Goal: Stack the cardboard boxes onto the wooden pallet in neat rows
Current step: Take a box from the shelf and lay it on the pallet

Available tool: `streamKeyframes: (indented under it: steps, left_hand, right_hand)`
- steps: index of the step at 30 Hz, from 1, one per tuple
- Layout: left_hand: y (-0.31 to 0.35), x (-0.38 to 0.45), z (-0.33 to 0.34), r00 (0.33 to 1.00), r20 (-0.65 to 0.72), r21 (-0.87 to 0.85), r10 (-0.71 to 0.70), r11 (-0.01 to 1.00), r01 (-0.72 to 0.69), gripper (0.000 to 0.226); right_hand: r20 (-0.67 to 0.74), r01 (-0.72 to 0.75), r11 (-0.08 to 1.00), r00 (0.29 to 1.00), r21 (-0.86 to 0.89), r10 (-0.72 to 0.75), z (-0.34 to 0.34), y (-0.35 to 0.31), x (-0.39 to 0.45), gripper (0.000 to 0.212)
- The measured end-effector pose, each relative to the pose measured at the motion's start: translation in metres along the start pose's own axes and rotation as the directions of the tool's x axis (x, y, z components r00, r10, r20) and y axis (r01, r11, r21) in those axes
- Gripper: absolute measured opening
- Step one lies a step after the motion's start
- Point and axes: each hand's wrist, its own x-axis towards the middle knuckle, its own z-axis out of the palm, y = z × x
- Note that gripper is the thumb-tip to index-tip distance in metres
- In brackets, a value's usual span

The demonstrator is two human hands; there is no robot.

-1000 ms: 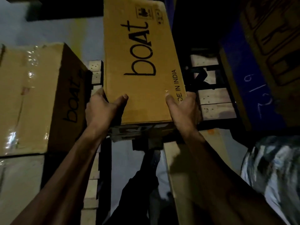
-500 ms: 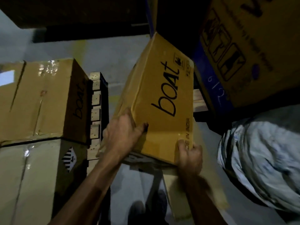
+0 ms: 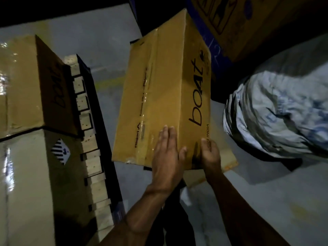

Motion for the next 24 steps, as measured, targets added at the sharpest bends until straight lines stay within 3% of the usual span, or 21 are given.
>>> streamKeyframes:
  steps: [3, 6, 9, 12, 17, 21, 24]
  left_hand:
    - [-0.009, -0.008, 0.037, 0.981, 0.174, 0.143, 0.082, 0.984, -0.108, 0.066]
    - [-0.041, -0.003, 0.06, 0.971, 0.239, 0.356, -0.004, 0.931, -0.084, 0.075]
    - [-0.061, 0.007, 0.067, 0.968, 0.241, 0.443, 0.063, 0.881, -0.168, 0.065]
    - [-0.058, 0.025, 0.066, 0.993, 0.115, 0.469, 0.016, 0.881, -0.069, 0.07]
    - [-0.066, 0.06, 0.064, 0.987, -0.103, 0.442, -0.122, 0.884, 0.155, 0.077]
    - [-0.067, 0.092, 0.055, 0.868, -0.297, 0.108, -0.397, 0.89, 0.443, 0.082]
    - [-0.063, 0.092, 0.049, 0.833, -0.294, -0.001, -0.469, 0.871, 0.491, 0.077]
  right_hand:
    - [0.077, 0.047, 0.996, 0.996, 0.081, -0.053, -0.009, -0.016, -0.004, 0.072]
    - [0.014, 0.096, 0.994, 0.995, -0.045, -0.096, -0.025, -0.012, 0.005, 0.085]
    - [-0.021, 0.078, 0.97, 0.996, -0.232, -0.085, -0.053, 0.012, 0.025, 0.079]
    - [0.034, 0.093, 0.963, 0.996, -0.251, -0.088, -0.064, 0.028, 0.037, 0.085]
    - [0.047, 0.159, 0.958, 0.987, -0.239, -0.152, -0.058, 0.043, 0.041, 0.085]
    - [0.079, 0.166, 0.968, 0.985, -0.185, -0.154, -0.062, 0.046, 0.054, 0.079]
    - [0.086, 0.17, 0.964, 0.984, -0.205, -0.156, -0.065, 0.044, 0.051, 0.075]
